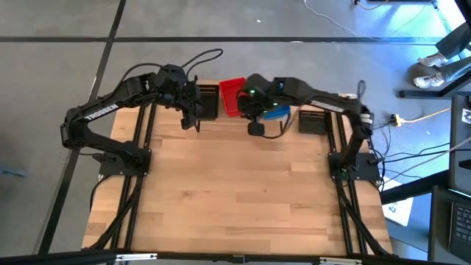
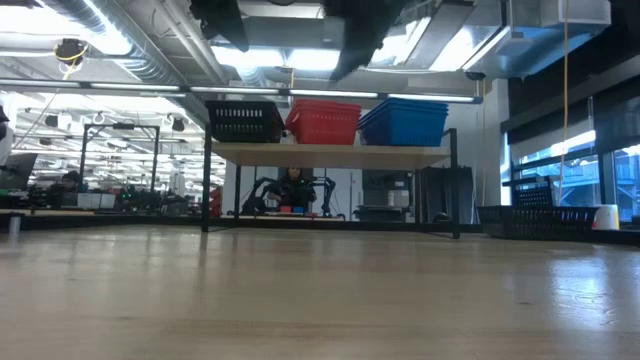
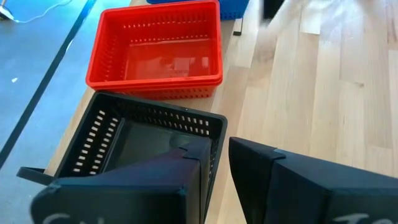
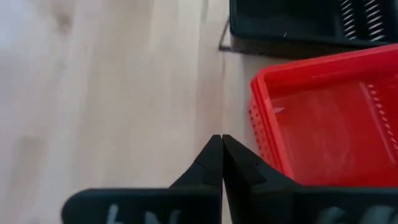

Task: Stack baskets on shelf by color
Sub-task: Stack the black bin on the black bin on the shelf

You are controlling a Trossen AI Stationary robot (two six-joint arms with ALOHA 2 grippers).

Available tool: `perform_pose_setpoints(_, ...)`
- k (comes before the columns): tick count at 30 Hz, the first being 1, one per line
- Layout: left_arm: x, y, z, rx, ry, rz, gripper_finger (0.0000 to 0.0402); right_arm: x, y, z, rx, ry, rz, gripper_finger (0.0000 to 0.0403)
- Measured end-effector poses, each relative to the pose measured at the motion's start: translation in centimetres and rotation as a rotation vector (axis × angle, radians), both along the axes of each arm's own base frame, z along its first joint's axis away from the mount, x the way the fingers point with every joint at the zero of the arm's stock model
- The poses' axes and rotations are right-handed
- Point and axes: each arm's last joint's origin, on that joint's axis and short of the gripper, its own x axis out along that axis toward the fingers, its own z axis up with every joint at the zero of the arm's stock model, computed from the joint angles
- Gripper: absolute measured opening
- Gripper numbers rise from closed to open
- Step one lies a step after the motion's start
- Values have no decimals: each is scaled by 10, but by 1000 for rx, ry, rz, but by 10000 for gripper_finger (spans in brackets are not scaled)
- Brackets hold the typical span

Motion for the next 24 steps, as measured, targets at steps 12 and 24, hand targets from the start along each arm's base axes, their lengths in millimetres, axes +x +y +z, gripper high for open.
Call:
perform_pose_setpoints(12,0,0,0,-2,-2,2,53,-124,28,77,-35,61,-459,0)
perform_pose_setpoints(24,0,0,1,-19,-17,20,53,-224,54,34,277,152,-951,0)
